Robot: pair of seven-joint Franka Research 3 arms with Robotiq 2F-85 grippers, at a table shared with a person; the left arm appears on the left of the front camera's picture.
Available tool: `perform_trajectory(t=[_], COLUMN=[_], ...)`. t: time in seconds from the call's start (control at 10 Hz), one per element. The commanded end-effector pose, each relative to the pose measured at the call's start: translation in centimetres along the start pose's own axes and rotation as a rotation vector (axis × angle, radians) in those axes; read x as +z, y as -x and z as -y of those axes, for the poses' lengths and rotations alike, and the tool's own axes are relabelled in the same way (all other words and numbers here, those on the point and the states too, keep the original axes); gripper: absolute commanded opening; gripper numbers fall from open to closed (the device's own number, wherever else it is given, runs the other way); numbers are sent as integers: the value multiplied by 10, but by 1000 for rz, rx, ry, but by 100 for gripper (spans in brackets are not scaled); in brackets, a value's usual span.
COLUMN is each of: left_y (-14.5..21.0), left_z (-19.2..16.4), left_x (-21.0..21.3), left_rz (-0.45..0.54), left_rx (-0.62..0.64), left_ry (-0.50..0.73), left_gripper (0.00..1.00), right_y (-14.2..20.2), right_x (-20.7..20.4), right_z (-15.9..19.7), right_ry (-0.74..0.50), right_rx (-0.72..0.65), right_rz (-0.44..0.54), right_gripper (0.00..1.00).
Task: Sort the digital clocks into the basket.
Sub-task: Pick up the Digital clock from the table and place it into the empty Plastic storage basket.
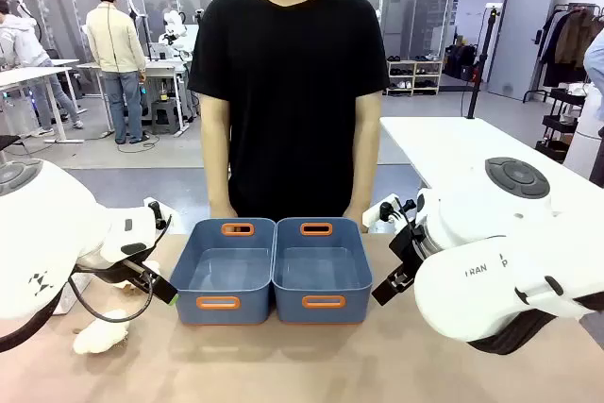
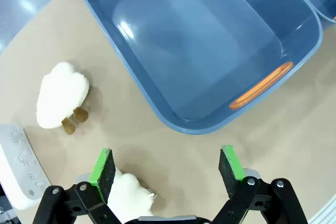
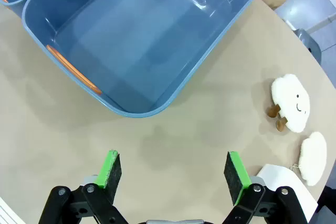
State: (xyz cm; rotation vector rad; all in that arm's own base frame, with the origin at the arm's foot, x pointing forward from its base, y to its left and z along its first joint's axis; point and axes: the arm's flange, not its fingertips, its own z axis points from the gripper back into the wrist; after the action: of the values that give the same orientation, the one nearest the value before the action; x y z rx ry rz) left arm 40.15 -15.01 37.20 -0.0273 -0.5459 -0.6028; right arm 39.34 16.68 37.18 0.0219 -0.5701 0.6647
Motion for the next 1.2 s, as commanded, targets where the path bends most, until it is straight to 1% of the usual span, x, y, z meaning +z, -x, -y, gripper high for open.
perform_trajectory(t=[0.0, 0.8, 0.9, 1.0, 1.1], left_y=[0, 0, -17, -30, -36], left_z=[0, 0, -11, -26, -44], left_x=[0, 0, 17, 41, 57], left_rz=[0, 0, -31, -107, -129], left_rx=[0, -1, 38, 62, 86], left_ry=[0, 0, -7, 159, 280], left_gripper=[100, 100, 100, 100, 100], right_y=[0, 0, -14, -27, -36], right_x=[0, 0, 26, 53, 69], right_z=[0, 0, 8, 18, 32], right_ry=[0, 1, -14, -105, -195], right_rx=[0, 2, 9, 27, 10], right_rz=[0, 0, 27, 24, 14], right_gripper=[100, 100, 100, 100, 100])
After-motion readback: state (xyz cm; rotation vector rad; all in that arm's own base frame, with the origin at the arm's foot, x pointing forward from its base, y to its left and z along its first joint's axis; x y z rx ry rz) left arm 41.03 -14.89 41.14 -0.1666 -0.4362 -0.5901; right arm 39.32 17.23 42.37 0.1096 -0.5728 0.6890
